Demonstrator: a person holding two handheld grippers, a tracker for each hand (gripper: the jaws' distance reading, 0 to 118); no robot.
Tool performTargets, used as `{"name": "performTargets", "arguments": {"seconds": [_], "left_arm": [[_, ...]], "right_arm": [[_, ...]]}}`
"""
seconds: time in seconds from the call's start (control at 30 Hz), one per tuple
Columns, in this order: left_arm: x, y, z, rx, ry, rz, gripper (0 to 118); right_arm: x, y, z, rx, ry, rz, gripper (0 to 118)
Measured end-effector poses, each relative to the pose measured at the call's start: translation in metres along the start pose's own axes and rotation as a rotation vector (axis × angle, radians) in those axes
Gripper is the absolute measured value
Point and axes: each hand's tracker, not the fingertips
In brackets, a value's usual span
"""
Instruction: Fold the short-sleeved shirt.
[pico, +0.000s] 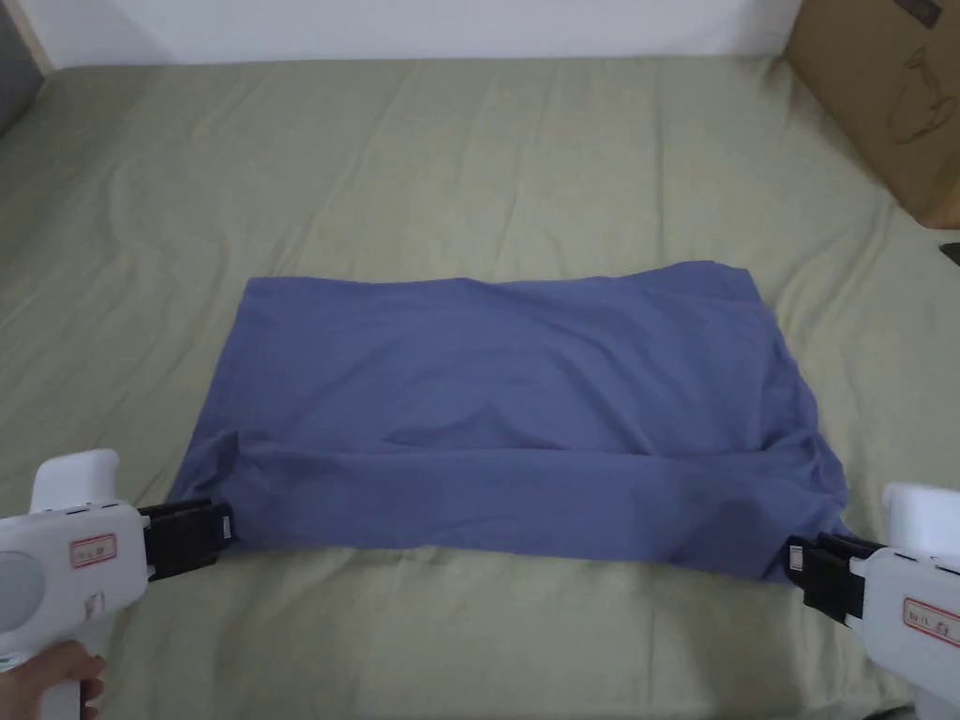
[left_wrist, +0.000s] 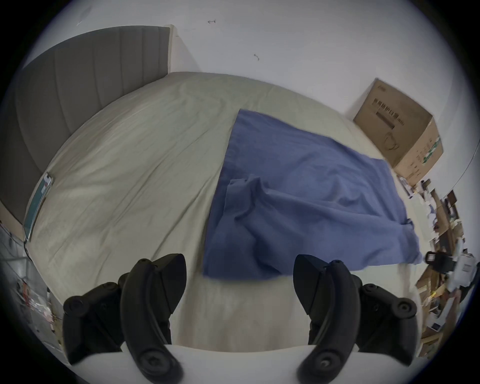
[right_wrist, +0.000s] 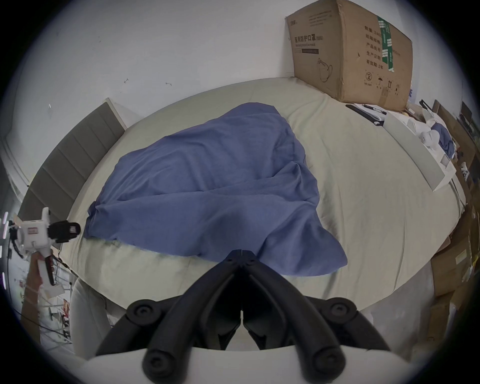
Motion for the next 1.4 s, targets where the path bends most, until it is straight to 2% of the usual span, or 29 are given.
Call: {"name": "performTargets", "arguments": {"seconds": [0.03,0.1,0.13,0.17,0.2,0.23,0.27,0.3,0.33,0.47,0.5,0.57,0.6,0.63,0.67,0.7,0.77,0.8,0.83,1.07,1.2,1.27,1.3,1.33,1.37,1.4], "left_arm": [[0.000,0.001,-0.013,-0.035,0.028,-0.012,84],[0.004,-0.004,-0.034,-0.099,0.088,0.009,43],[0.006,-0.008,-0.035,-0.069,0.180,0.004,33],[0.006,-0.006,-0.026,-0.026,0.111,0.030,21],[0.012,-0.005,-0.018,-0.029,0.104,0.032,8],[0.012,-0.003,-0.017,-0.025,0.092,0.024,6],[0.013,-0.001,-0.019,-0.036,0.101,0.013,6],[0.012,0.000,-0.022,-0.071,0.093,-0.017,6],[0.016,0.002,-0.017,-0.061,0.097,-0.030,6],[0.015,0.006,-0.003,-0.057,0.063,-0.023,5],[0.014,0.007,-0.001,-0.055,0.061,-0.019,5],[0.011,0.007,0.001,-0.050,0.048,-0.011,5],[0.012,0.007,0.004,-0.051,0.042,-0.005,5],[0.011,0.007,0.006,-0.048,0.038,-0.002,5],[0.011,0.006,0.008,-0.044,0.034,0.000,5],[0.012,0.006,0.010,-0.043,0.031,-0.004,5],[0.015,0.006,0.016,-0.038,0.027,-0.017,5],[0.015,0.006,0.018,-0.035,0.026,-0.022,5],[0.015,0.007,0.020,-0.035,0.026,-0.026,5],[0.006,0.000,0.058,-0.009,-0.034,-0.007,5],[-0.002,-0.031,0.080,-0.035,0.029,-0.059,5],[-0.010,-0.049,0.083,-0.072,0.003,-0.033,5],[-0.013,-0.058,0.081,-0.087,-0.002,-0.028,5],[-0.016,-0.065,0.075,-0.100,-0.013,-0.033,8],[-0.017,-0.070,0.067,-0.111,-0.012,-0.031,21],[-0.020,-0.075,0.055,-0.120,0.001,-0.019,47]], "right_arm": [[0.003,-0.001,0.000,0.003,-0.004,-0.011,0],[0.008,-0.003,0.000,-0.002,-0.012,-0.036,0],[0.011,-0.004,0.001,-0.003,-0.020,-0.050,0],[0.014,-0.005,0.003,-0.002,-0.024,-0.058,0],[0.015,-0.005,0.005,0.001,-0.025,-0.060,0],[0.016,-0.005,0.006,0.006,-0.030,-0.059,21],[0.018,-0.003,0.006,0.009,-0.042,-0.052,50],[0.019,-0.001,0.005,0.010,-0.074,-0.040,85],[0.020,0.002,0.003,0.006,-0.102,-0.029,107],[0.036,0.015,-0.015,0.026,-0.122,-0.027,106],[0.040,0.018,-0.027,-0.001,-0.152,-0.035,105],[0.046,0.022,-0.053,-0.081,-0.176,-0.050,84],[0.046,0.022,-0.063,-0.096,-0.118,-0.059,76],[0.046,0.019,-0.071,-0.110,-0.061,-0.067,76],[0.043,0.017,-0.080,-0.147,-0.041,-0.102,54],[0.035,0.015,-0.088,-0.179,-0.055,-0.074,37],[0.021,0.012,-0.091,-0.141,-0.167,0.058,26],[0.021,0.015,-0.088,-0.141,-0.126,-0.031,15],[0.026,0.018,-0.085,-0.142,-0.123,-0.103,11],[0.039,0.022,-0.023,-0.147,-0.036,-0.075,8],[0.041,-0.002,0.009,-0.187,-0.031,-0.028,8],[0.048,-0.019,0.011,-0.224,-0.016,-0.065,8],[0.046,-0.027,0.008,-0.234,-0.013,-0.058,8],[0.045,-0.033,0.002,-0.237,-0.018,-0.033,10],[0.043,-0.037,-0.006,-0.234,-0.041,-0.019,26],[0.040,-0.038,-0.011,-0.235,-0.054,-0.016,54]]}}
